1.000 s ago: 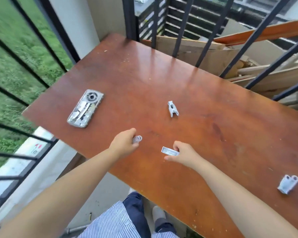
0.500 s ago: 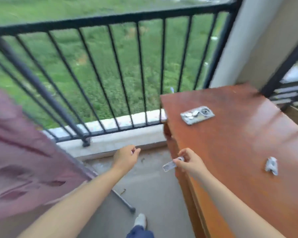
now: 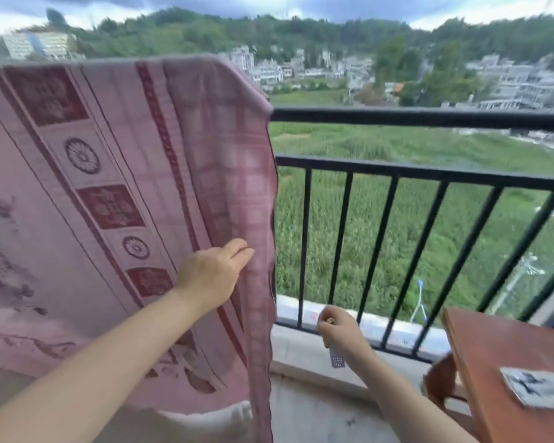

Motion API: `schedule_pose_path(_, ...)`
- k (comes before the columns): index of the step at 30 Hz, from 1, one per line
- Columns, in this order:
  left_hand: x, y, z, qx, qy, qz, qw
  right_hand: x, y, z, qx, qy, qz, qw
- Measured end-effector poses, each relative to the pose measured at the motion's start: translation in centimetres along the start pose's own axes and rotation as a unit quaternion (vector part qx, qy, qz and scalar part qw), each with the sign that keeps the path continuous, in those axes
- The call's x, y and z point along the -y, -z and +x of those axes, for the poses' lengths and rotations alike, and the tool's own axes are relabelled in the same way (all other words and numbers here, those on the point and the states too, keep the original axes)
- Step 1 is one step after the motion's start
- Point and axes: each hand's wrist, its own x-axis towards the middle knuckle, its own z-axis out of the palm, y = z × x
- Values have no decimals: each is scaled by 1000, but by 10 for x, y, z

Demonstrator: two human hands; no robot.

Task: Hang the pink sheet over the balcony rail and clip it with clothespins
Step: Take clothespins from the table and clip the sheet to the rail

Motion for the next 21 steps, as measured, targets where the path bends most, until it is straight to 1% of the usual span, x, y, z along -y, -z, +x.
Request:
schedule_pose_path(2, 17, 11, 26, 18, -50, 44, 998, 26, -15, 18, 10, 38, -31, 999)
schedule_pose_path(3, 21, 17, 41, 48, -68, 63, 995, 37, -21, 27, 6, 54, -44, 998)
schedule_pose_path(4, 22, 22, 56, 94, -82, 72, 990, 45, -27, 33, 3, 63, -47, 997)
schedule_pose_path(6, 20, 15, 81, 157, -111, 83, 978, 55, -34, 43, 6, 68, -51, 996)
schedule_pose_path(7, 19, 11, 92, 197, -110, 80, 971, 58, -36, 44, 10, 64, -60, 996)
schedule_pose_path(9, 18, 2, 112, 212, -115, 97, 966, 58, -34, 48, 12, 54, -67, 996)
schedule_pose_path(12, 17, -9, 121, 250, -61, 125, 958, 54, -22, 57, 6, 45, -78, 996)
schedule_pose_path(13, 20, -17, 118, 249, -49, 150, 955, 53, -17, 63, 3, 44, -75, 996)
schedule_pose_path(15, 28, -28, 105, 178, -66, 178, 966, 51, -9, 79, 1, 45, -74, 996)
schedule_pose_path(16, 37, -30, 98, 134, -60, 189, 971, 52, -6, 88, 5, 50, -79, 996)
schedule_pose_path(17, 46, -33, 92, 92, -60, 175, 978, 54, -5, 98, 14, 55, -83, 995)
schedule_pose_path(18, 56, -35, 86, 69, -61, 143, 985, 58, -5, 108, 28, 62, -84, 994)
schedule_pose_path(19, 66, -39, 79, 68, -55, 117, 989, 64, -6, 118, 45, 72, -82, 993)
schedule_pose_path(21, 78, -34, 69, 99, -35, 90, 990, 80, -9, 138, 69, 114, -73, 988)
